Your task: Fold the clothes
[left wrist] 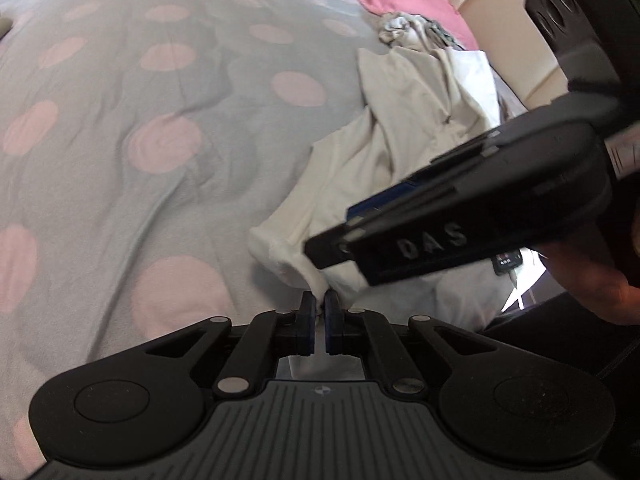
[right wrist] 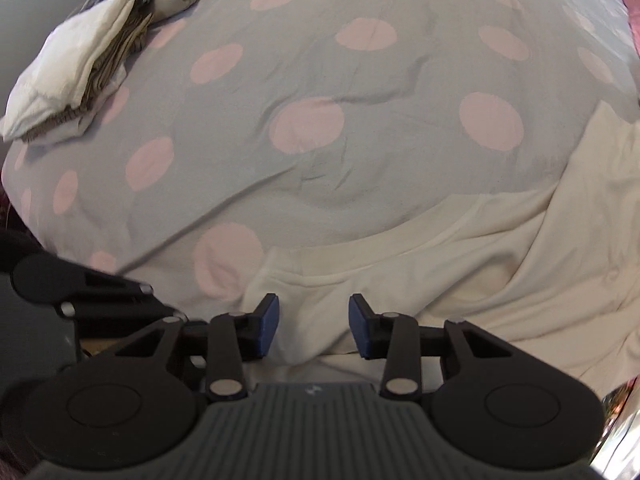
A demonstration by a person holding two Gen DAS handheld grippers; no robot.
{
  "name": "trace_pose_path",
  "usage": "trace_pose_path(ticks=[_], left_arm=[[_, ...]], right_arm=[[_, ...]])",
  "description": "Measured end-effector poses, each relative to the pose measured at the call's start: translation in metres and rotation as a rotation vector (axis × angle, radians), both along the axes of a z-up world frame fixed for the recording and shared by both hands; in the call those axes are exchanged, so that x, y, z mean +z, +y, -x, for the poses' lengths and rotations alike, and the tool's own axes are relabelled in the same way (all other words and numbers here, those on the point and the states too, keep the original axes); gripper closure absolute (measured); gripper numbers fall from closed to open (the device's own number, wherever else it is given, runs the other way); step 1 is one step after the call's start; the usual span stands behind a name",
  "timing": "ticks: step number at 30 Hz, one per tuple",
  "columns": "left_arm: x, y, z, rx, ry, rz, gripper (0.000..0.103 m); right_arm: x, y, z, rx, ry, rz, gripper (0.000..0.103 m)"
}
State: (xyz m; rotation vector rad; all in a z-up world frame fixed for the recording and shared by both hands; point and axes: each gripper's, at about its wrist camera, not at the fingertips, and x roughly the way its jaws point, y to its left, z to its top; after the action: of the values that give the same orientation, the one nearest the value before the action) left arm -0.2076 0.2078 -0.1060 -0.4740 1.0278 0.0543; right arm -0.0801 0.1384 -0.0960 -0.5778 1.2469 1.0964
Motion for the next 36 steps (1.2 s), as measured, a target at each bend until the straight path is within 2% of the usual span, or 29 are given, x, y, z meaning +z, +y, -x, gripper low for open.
trace_pose_path(ticks=[2, 10, 12, 14, 17, 19, 22, 24, 29, 33, 36], left_arm=[[0.003, -0.005, 0.001, -0.014, -0.019, -0.001, 0.102], [0.010, -0.016, 0.004, -0.050, -0.088, 0.006, 0.103], [0.012, -0.022, 0.002, -0.071, -0.099, -0.012, 0.103], [0.015, -0.029, 0.001, -0.099, -0.116, -0.031, 0.103], [0.020, -0.036, 0.001, -0.121, -0.131, -0.052, 0.103], [0.023, -0.037, 0.002, -0.127, -0.131, -0.066, 0.099], [0.030, -0.031, 0.003, -0.117, -0.121, -0.098, 0.087], [0.033, -0.023, 0.001, -0.117, -0.105, -0.130, 0.086], [0.036, -0.008, -0.017, -0.169, -0.092, -0.325, 0.086], [0.033, -0.006, -0.043, -0.223, -0.108, -0.401, 0.086], [0.026, -0.018, -0.069, -0.313, -0.128, -0.457, 0.086]], right_arm=[[0.004, -0.003, 0.003, -0.033, 0.016, -0.015, 0.061], [0.003, -0.014, 0.015, -0.035, 0.008, -0.013, 0.064], [0.004, -0.019, 0.010, -0.053, 0.039, -0.015, 0.073], [0.004, -0.022, 0.006, -0.067, 0.061, -0.016, 0.094], [0.007, -0.028, 0.005, -0.067, 0.023, -0.007, 0.097], [0.011, -0.034, -0.002, -0.079, 0.010, 0.008, 0.097], [0.020, -0.048, -0.023, -0.121, -0.057, 0.028, 0.098], [0.026, -0.061, -0.041, -0.162, -0.089, 0.046, 0.098], [0.036, -0.105, -0.094, -0.326, -0.178, 0.104, 0.098], [0.034, -0.139, -0.130, -0.488, -0.234, 0.153, 0.099], [0.025, -0.154, -0.144, -0.555, -0.337, 0.222, 0.099]])
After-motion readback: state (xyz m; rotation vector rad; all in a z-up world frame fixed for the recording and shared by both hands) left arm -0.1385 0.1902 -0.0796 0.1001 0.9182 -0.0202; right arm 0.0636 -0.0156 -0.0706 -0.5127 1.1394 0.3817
